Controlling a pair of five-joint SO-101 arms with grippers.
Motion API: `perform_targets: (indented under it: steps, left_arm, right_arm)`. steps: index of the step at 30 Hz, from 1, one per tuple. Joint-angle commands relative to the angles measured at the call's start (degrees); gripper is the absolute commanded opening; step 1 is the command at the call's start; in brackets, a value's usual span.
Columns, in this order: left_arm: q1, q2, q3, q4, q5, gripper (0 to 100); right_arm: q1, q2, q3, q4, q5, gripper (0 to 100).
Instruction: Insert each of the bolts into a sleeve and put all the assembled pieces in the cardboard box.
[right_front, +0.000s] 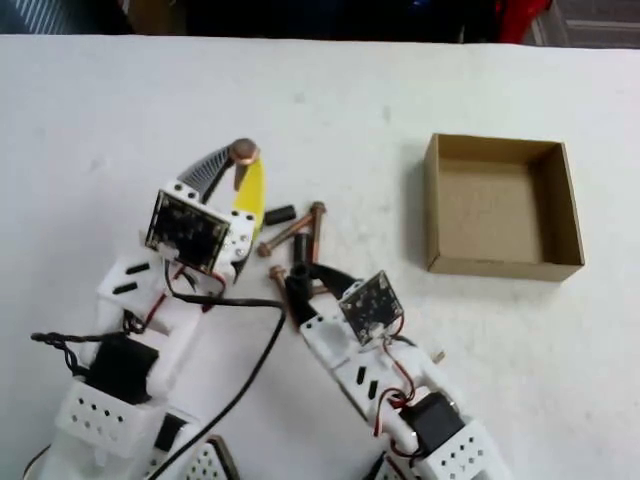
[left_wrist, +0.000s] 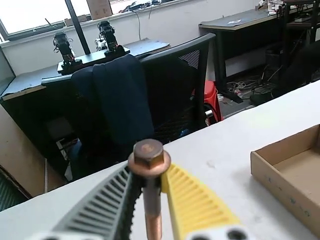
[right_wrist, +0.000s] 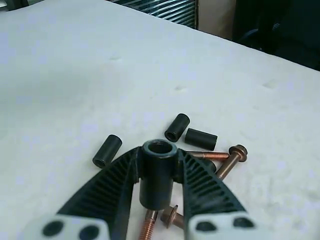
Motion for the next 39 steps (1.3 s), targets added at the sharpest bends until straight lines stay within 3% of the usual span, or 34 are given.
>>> perform_targets:
  steps: [1, 10, 23, 31, 39]
  left_arm:
    - [1.1, -1.5, -3.6, -2.0, 0.7, 2]
    - [3.9, -1.5, -4.0, -2.0, 0.7, 2]
    - [8.3, -1.5, -4.2, -2.0, 0.9, 2]
    - [7.9, -1.5, -4.7, -1.7, 15.8, 2]
    - [8.6, -1.5, -4.7, -1.6, 21.9, 2]
  right_arm:
    - [0.0, -1.1, -0.4, -4.5, 1.0, 1.7]
    - [-0.5, -1.1, 0.8, -10.6, 1.0, 1.7]
    - [-1.3, -1.2, -1.4, -10.6, 4.6, 1.7]
    - [3.2, -1.1, -0.7, -11.3, 4.6, 1.7]
    - [2.9, -1.1, 0.1, -12.7, 4.6, 1.7]
